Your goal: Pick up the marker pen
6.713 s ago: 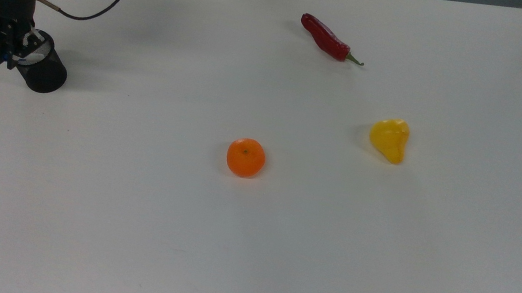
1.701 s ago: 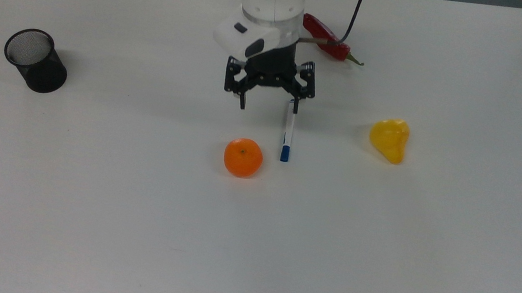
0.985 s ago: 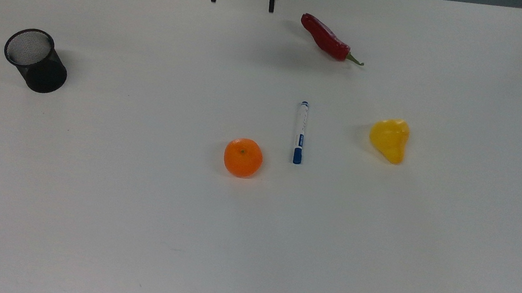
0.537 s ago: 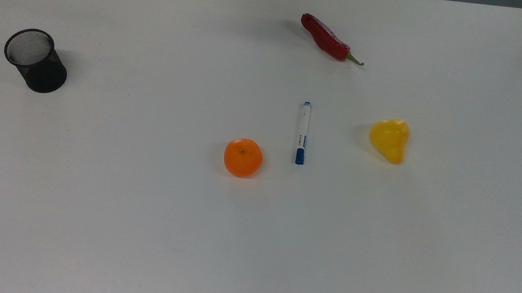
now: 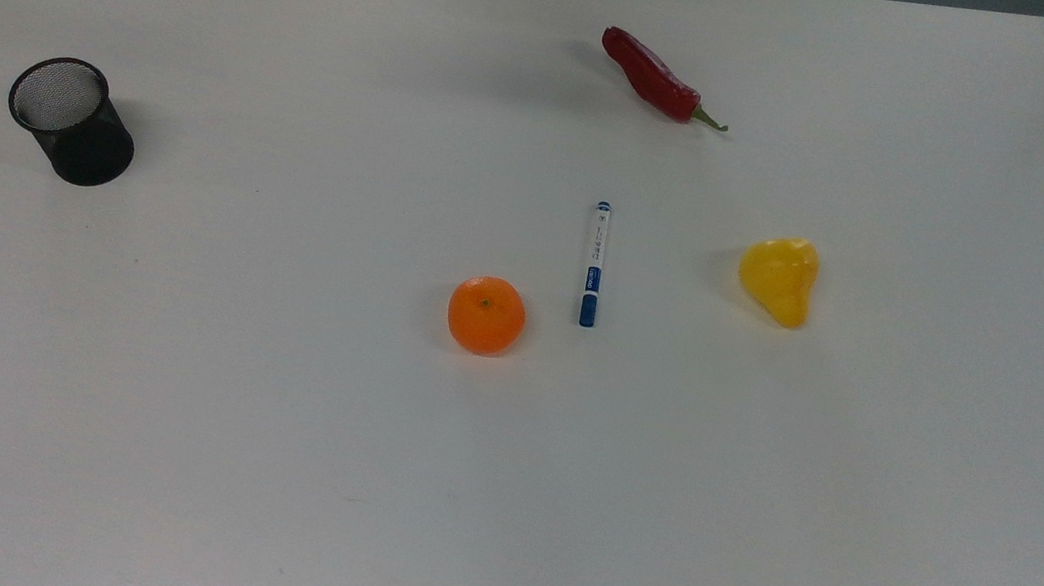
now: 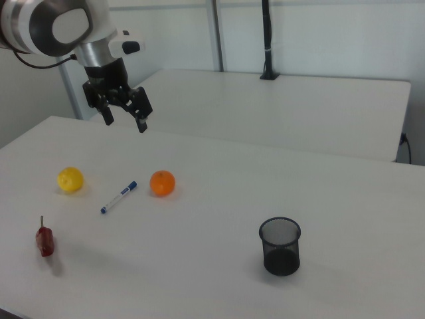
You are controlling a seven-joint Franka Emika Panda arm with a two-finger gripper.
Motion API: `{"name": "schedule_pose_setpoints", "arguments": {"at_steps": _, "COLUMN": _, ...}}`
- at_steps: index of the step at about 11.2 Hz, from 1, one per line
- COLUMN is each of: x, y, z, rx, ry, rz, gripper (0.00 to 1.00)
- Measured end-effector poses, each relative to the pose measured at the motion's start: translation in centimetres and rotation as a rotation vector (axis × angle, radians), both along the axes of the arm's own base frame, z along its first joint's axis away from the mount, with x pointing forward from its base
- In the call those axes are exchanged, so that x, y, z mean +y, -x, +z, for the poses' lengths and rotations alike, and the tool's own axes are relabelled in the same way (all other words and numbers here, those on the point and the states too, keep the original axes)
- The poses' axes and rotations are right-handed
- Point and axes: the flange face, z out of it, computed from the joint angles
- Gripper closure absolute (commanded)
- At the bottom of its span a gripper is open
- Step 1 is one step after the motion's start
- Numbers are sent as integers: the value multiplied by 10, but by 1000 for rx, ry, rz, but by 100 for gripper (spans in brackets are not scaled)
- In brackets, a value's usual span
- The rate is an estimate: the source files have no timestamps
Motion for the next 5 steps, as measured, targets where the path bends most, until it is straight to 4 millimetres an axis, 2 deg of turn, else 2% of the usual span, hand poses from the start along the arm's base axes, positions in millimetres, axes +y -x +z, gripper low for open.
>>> {"name": "schedule_pose_setpoints", "arguments": {"at_steps": 5, "x": -9, "y": -5, "z": -5, "rx": -1, "ry": 2, "rz": -3, "gripper": 0}}
